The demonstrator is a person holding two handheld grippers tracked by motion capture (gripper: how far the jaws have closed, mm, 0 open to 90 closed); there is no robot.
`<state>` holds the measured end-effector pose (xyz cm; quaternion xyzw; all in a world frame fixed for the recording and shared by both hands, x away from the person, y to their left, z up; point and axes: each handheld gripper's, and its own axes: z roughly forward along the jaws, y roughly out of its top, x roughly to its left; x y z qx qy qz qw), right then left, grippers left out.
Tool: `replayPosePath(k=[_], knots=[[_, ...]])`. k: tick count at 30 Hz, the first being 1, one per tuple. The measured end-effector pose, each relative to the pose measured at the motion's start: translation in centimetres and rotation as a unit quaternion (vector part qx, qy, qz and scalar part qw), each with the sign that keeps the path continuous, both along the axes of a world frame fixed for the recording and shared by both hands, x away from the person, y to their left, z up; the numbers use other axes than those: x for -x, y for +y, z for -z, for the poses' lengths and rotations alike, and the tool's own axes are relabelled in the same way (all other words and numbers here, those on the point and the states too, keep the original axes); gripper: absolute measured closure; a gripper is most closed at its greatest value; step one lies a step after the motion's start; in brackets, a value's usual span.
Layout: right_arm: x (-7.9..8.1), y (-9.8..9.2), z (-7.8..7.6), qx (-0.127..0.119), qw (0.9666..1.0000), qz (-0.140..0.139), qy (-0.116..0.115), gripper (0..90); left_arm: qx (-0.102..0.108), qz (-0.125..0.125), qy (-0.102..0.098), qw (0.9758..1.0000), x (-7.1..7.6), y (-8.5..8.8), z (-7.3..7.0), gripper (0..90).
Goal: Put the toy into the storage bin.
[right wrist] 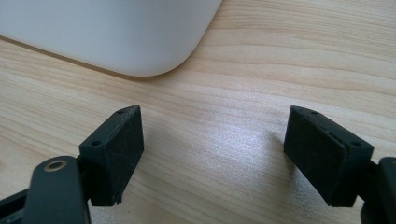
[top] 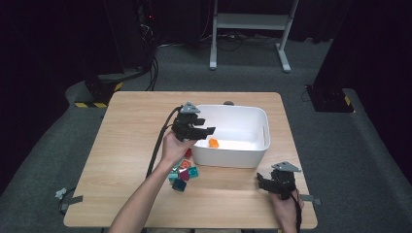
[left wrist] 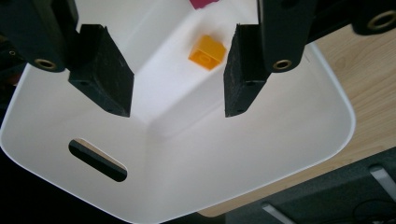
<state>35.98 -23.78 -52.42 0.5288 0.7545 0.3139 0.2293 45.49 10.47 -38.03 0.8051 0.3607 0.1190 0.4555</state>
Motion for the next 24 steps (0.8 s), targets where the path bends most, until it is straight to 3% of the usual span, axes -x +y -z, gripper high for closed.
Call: replayPosePath(k=[15, 17, 24], knots=[[0.0, 0.0, 0.0, 0.000, 1.0000, 0.001, 0.001, 20.2, 0.014, -0.029, -0.026, 0.9991, 1.8, 3.5, -1.5, 39.1], [0.0, 0.0, 0.0, 0.000, 1.0000, 0.000, 0.000, 20.2, 0.014, -0.033, -0.032, 0.9989, 2.1, 4.0, -1.4, 38.9], [0.0, 0.0, 0.0, 0.000, 1.0000, 0.000, 0.000, 20.2, 0.012, -0.056, -0.024, 0.9981, 2.7, 6.1, -0.4, 37.9]])
